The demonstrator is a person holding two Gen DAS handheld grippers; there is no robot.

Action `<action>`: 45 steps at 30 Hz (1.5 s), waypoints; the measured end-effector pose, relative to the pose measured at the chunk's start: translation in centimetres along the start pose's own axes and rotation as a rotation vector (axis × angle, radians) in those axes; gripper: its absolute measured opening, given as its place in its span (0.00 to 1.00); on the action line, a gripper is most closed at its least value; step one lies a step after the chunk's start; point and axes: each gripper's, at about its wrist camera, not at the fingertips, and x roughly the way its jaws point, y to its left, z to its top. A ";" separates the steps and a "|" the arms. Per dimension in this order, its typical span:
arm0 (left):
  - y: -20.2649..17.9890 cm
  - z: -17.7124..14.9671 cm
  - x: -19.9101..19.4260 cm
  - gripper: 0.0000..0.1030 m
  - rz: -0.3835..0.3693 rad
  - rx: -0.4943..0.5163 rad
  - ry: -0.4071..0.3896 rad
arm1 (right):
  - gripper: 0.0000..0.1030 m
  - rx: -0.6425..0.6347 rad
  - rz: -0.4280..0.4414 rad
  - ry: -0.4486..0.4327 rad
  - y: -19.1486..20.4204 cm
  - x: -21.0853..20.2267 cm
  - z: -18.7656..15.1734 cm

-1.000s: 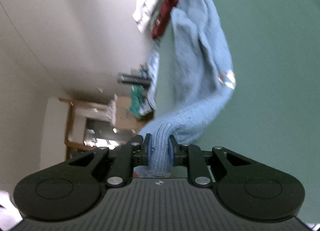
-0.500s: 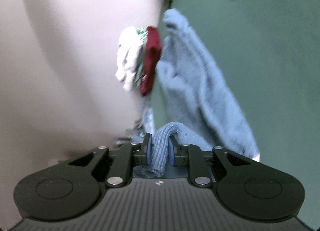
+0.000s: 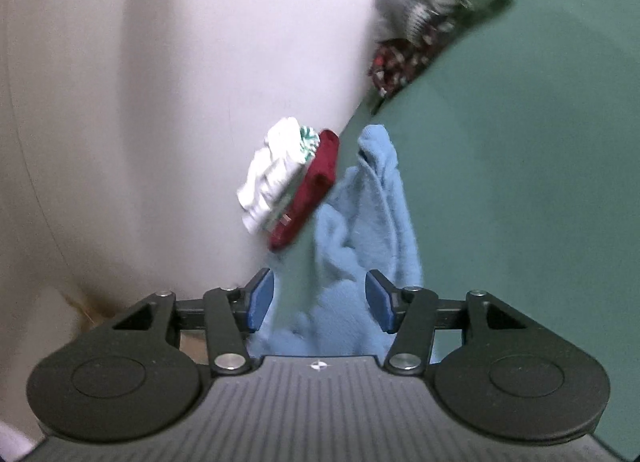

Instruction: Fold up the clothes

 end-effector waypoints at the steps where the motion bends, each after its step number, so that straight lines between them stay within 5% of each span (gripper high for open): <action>1: -0.3 -0.5 0.2 0.74 -0.001 0.011 0.002 | 0.52 -0.054 -0.014 0.021 0.5 0.3 -0.1; 8: -2.1 -2.2 2.6 0.63 0.077 0.111 0.002 | 0.48 -0.285 -0.057 0.129 2.1 3.8 -1.5; 15: -2.4 -1.8 2.5 0.27 0.100 0.127 -0.041 | 0.48 -0.405 -0.103 0.197 2.4 5.7 -1.7; 20: -3.5 -1.9 2.3 0.14 0.130 0.178 -0.069 | 0.04 -0.490 -0.136 0.246 2.7 7.0 -1.9; 27: -4.0 -1.2 1.9 0.13 0.160 0.245 -0.129 | 0.08 -0.506 -0.189 0.156 3.1 6.5 -1.9; 31: -2.4 -1.9 2.5 0.19 0.177 0.197 -0.108 | 0.40 -0.407 -0.178 0.174 2.0 7.4 -1.8; 35: -1.5 -1.5 2.1 0.19 0.168 0.153 -0.120 | 0.45 -0.298 -0.139 0.137 1.1 6.6 -1.1; 39: -2.1 -1.7 2.5 0.16 0.169 0.172 -0.112 | 0.42 -0.265 -0.128 0.227 0.4 7.5 -1.9; 41: -2.5 -1.7 2.4 0.14 0.183 0.187 -0.118 | 0.21 -0.311 -0.138 0.219 0.9 7.4 -2.1; 45: -3.4 -1.1 1.9 0.13 0.240 0.233 -0.151 | 0.15 -0.385 -0.164 0.161 2.4 6.0 -1.7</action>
